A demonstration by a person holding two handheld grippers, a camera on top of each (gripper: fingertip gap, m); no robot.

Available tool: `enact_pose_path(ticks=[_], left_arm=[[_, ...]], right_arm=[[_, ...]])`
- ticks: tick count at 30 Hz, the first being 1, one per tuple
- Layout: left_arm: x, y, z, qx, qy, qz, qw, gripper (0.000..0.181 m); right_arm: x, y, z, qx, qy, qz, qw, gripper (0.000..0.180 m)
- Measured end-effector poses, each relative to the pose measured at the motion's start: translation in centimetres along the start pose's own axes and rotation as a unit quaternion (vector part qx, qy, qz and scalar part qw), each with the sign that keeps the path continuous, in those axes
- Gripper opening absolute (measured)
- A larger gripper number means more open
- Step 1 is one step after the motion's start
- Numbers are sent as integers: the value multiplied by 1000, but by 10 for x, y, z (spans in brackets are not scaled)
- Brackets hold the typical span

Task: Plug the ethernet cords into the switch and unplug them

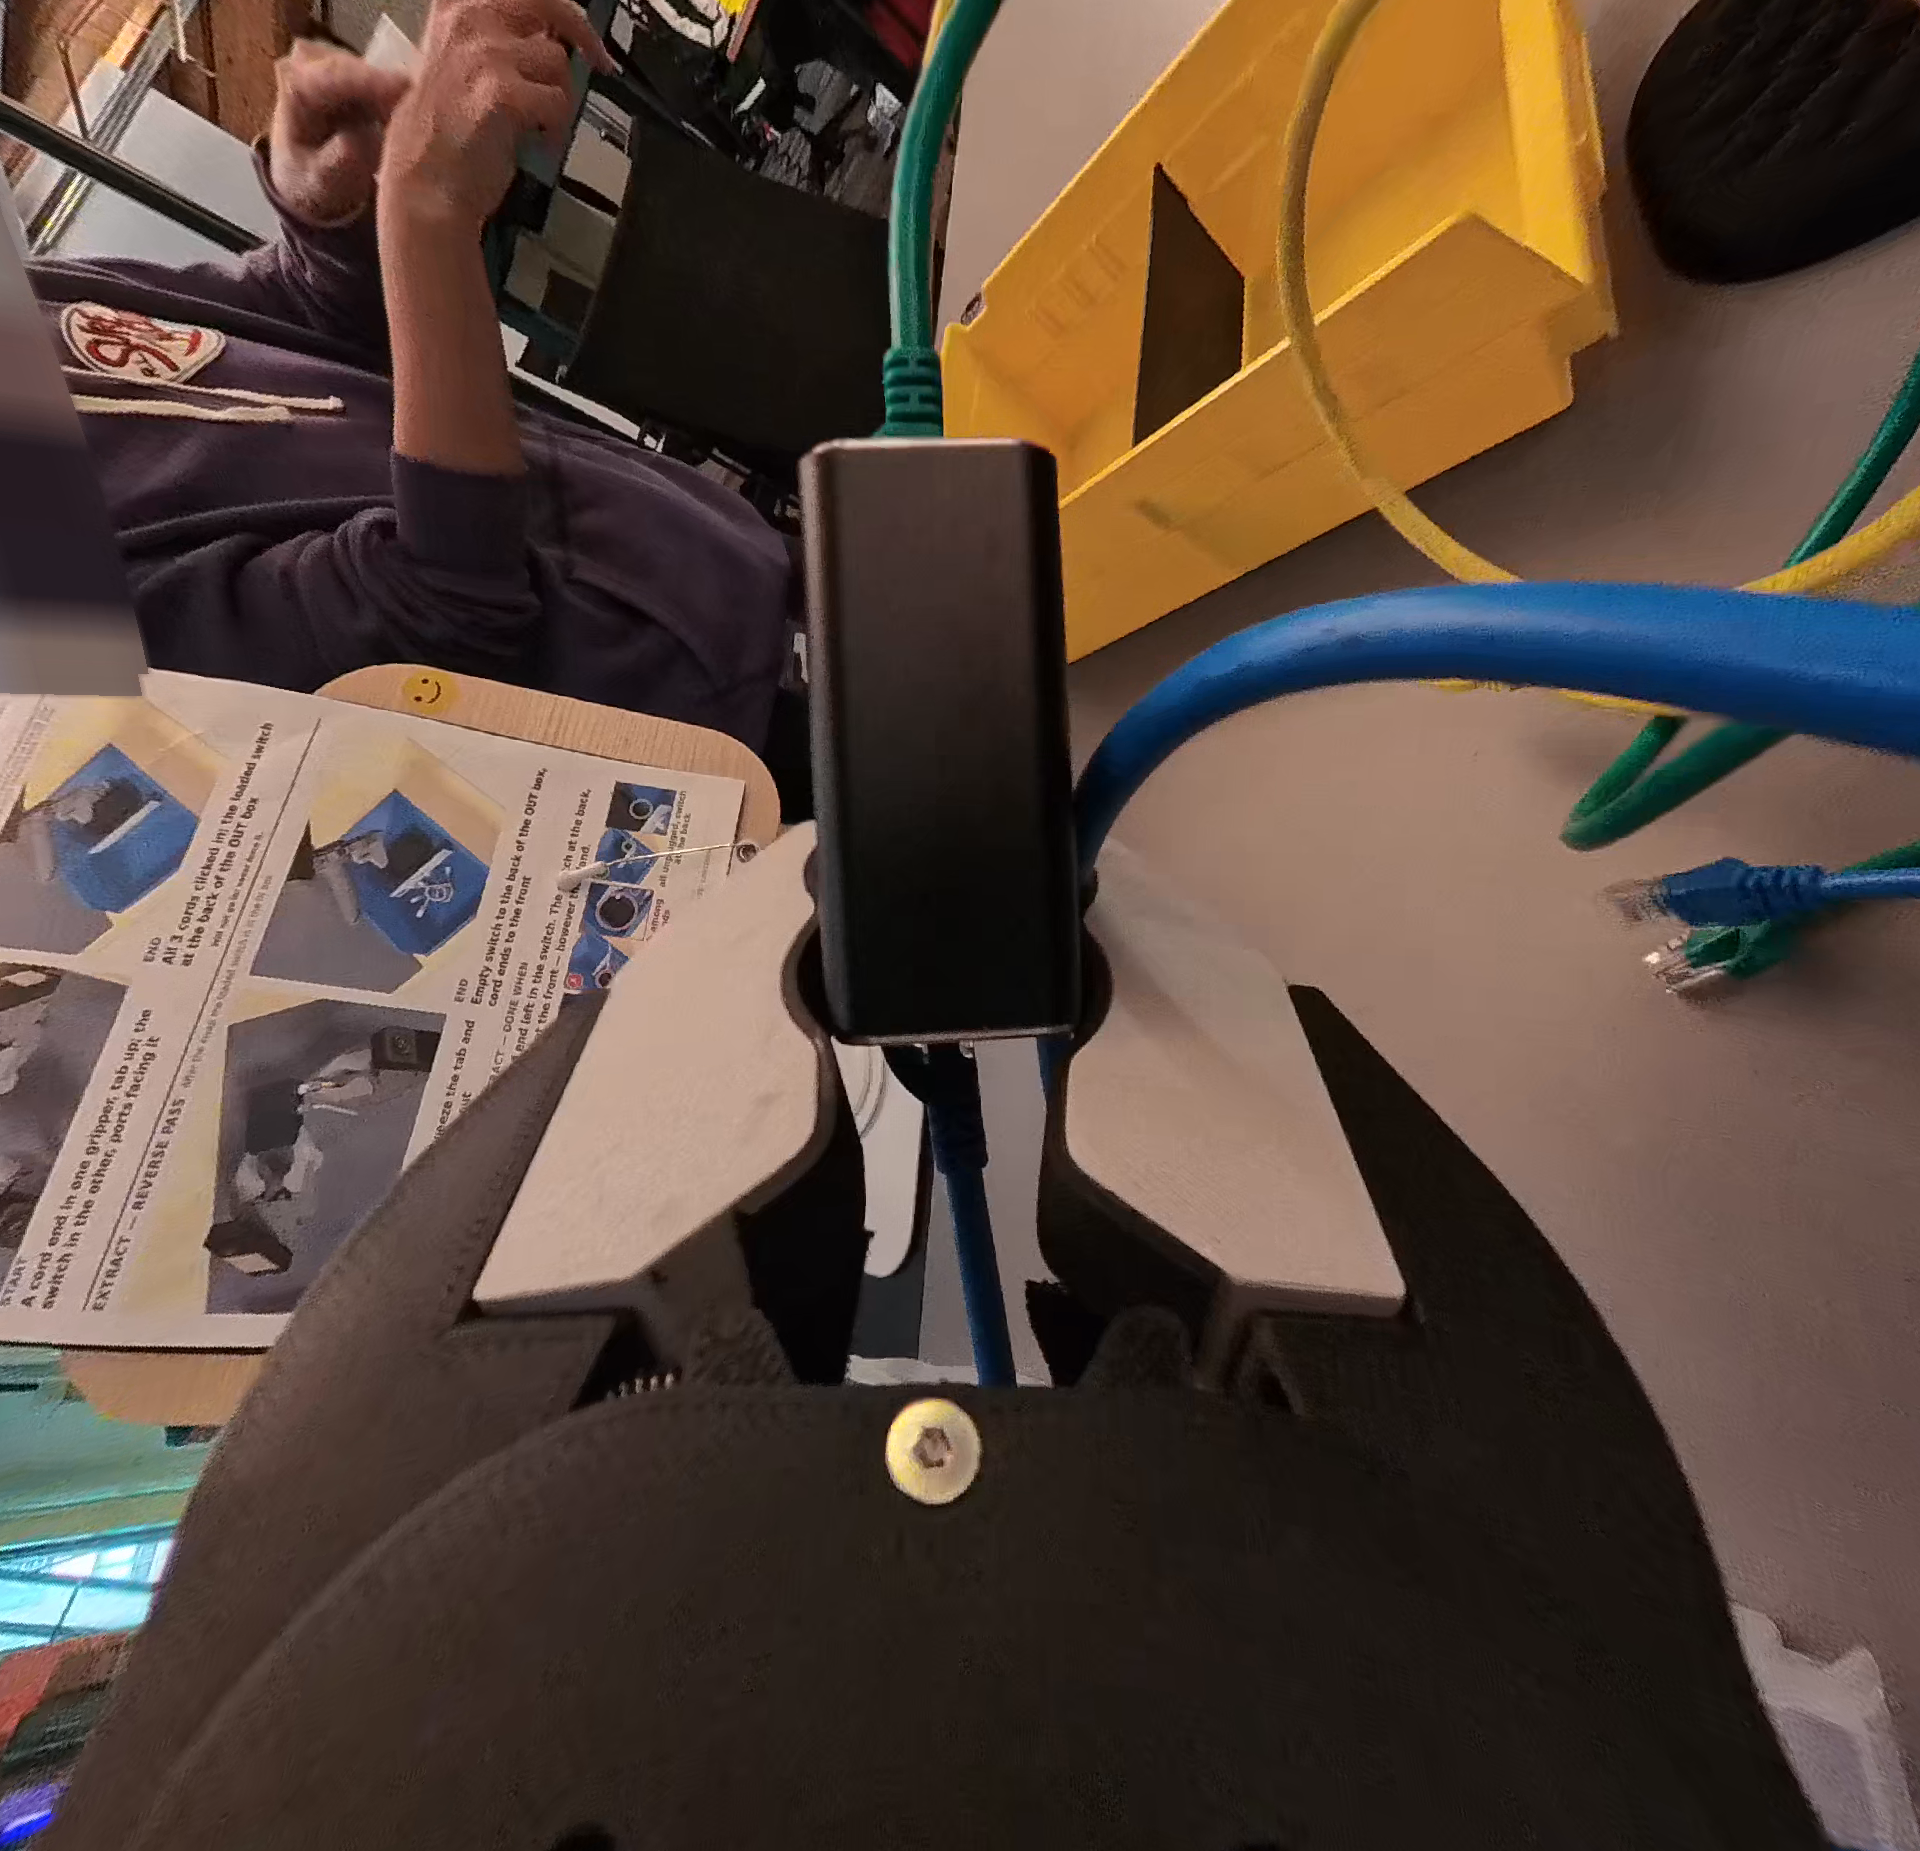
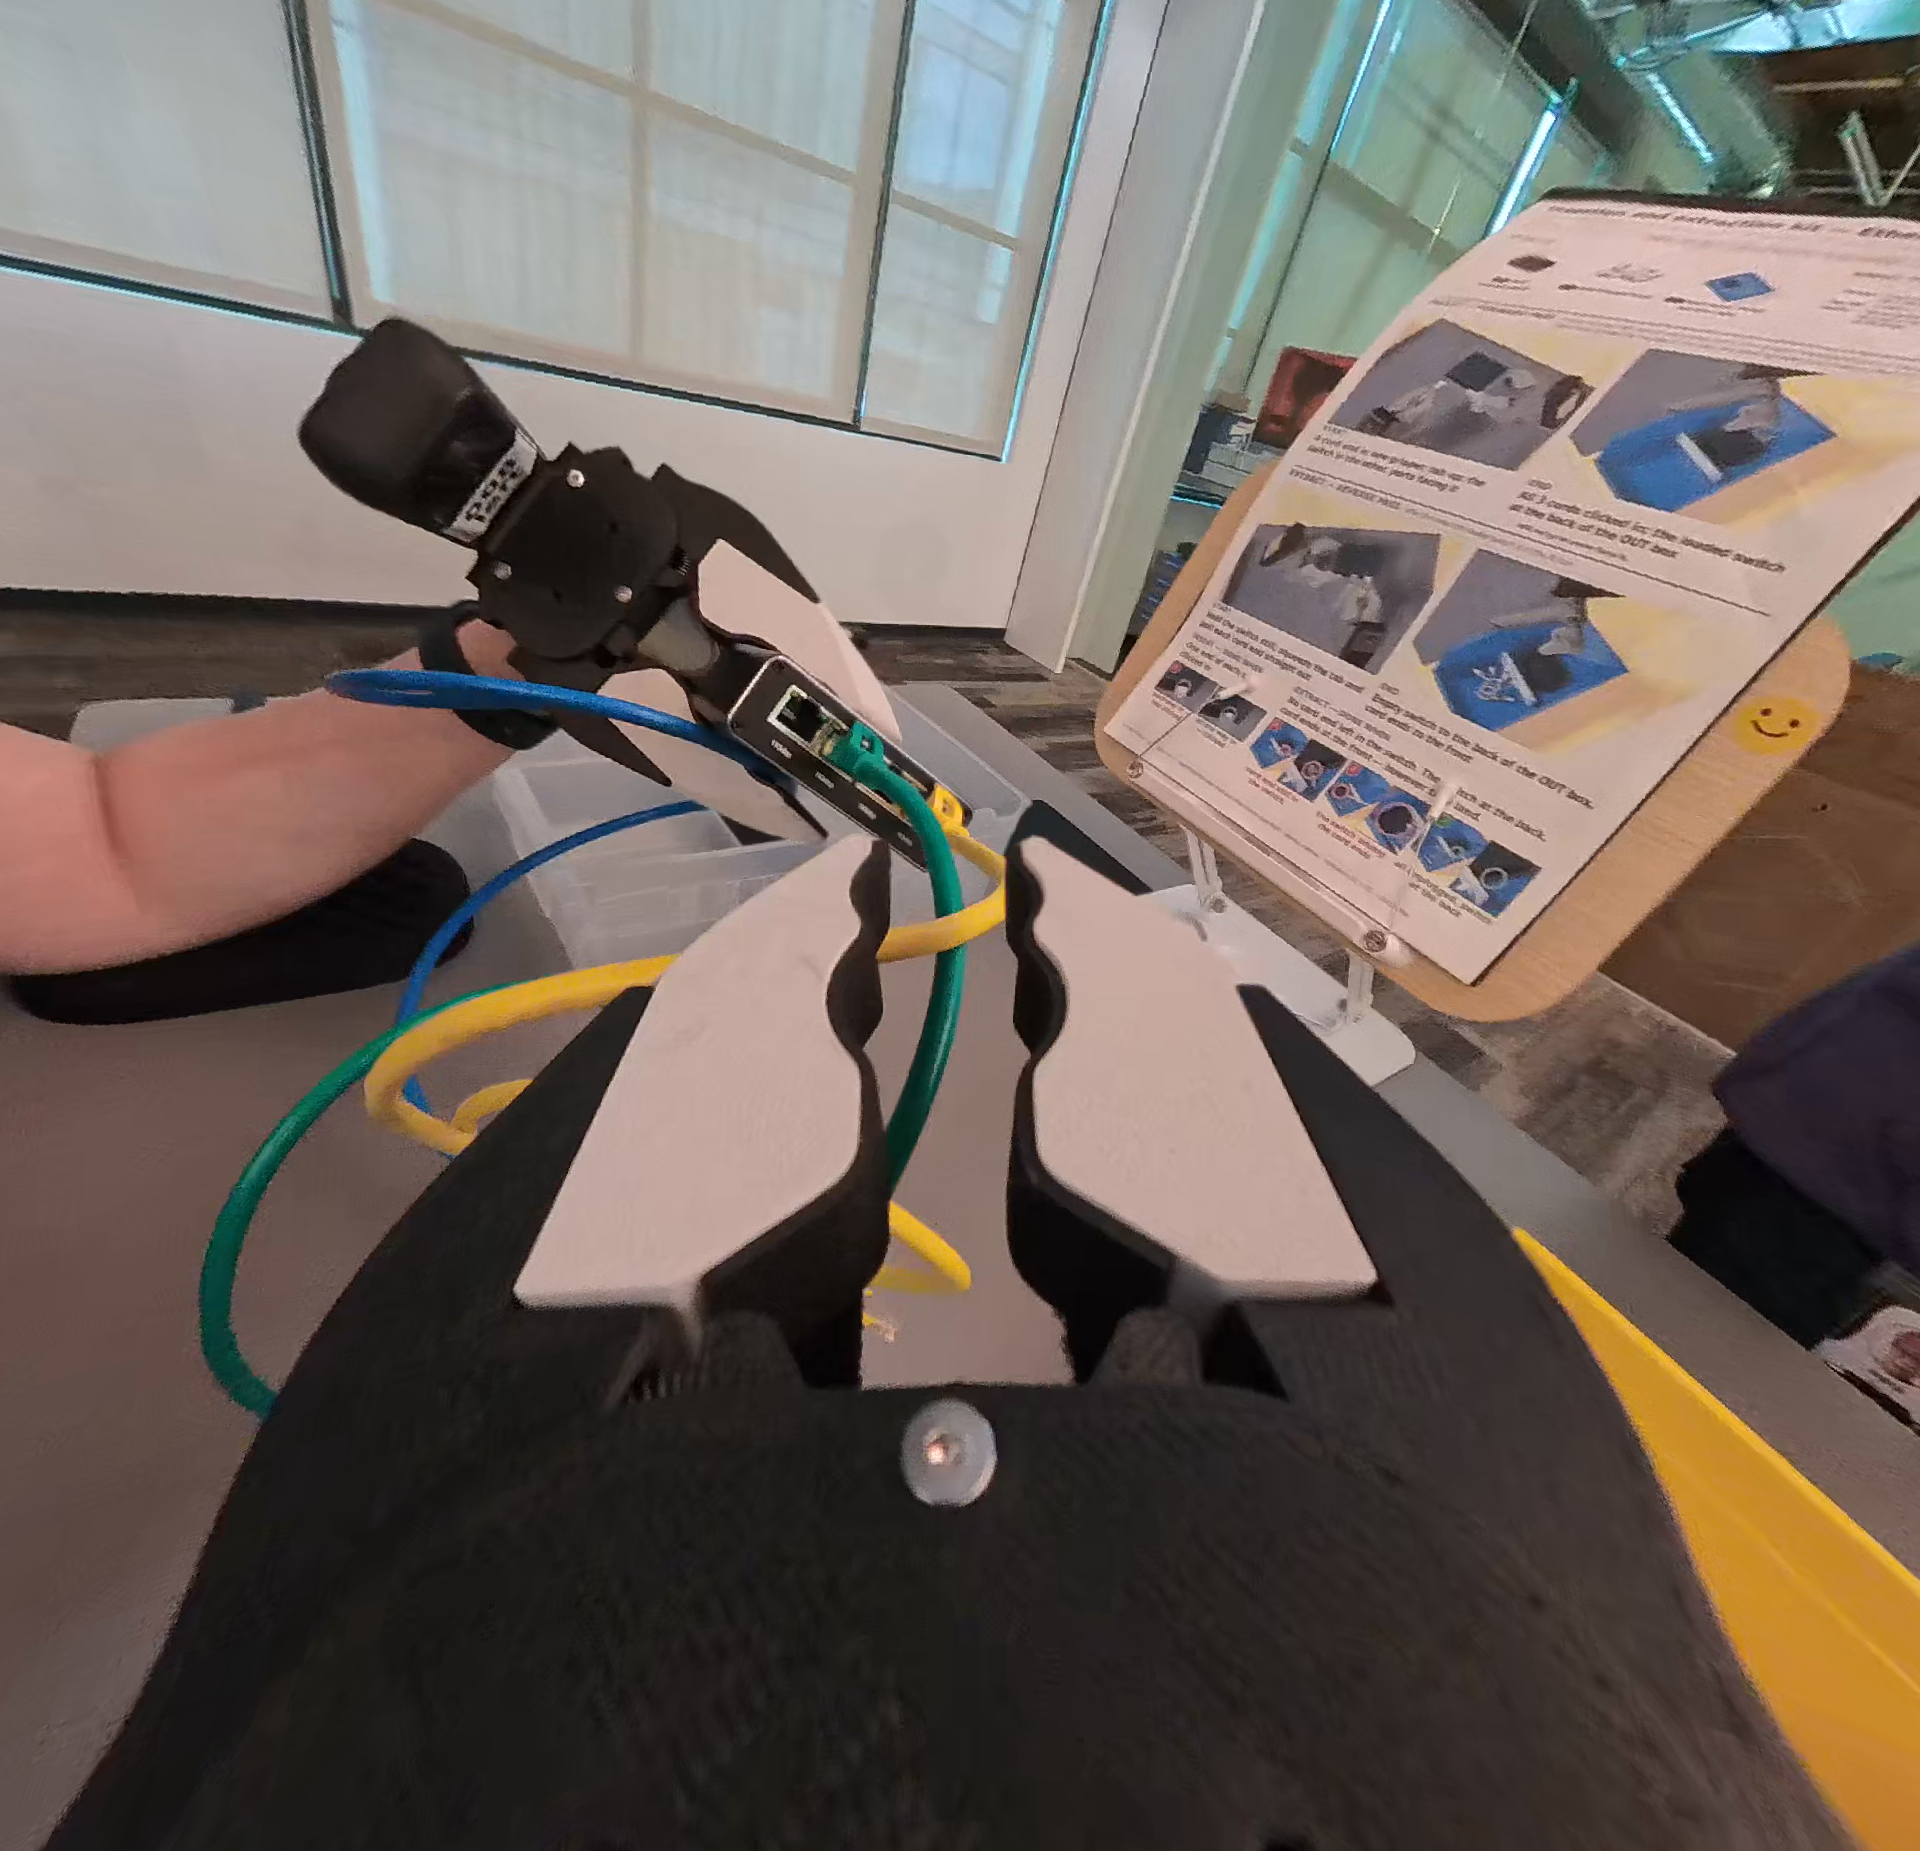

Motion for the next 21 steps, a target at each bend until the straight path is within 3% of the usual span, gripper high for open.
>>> enact_pose_path(ticks=[12, 21], left_arm=[[-10, -8, -1, -9, -31, 38, 999, 38], [-17, -16, 2, -6, -28, 67, 997, 38]], right_arm=[[-51, 17, 13, -37, 18, -77, 996, 20], [-51, 42, 64, -103, 194, -232, 948, 21]])
Point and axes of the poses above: each gripper's, where its closed fingertips meet, z out along the fingers, x out of its underside, y = z × x across the jaws, the point moved 10 cm from there along -z, back along the fingers, and after that the axes turned 5 degrees about -x, right-handed, at the moved point
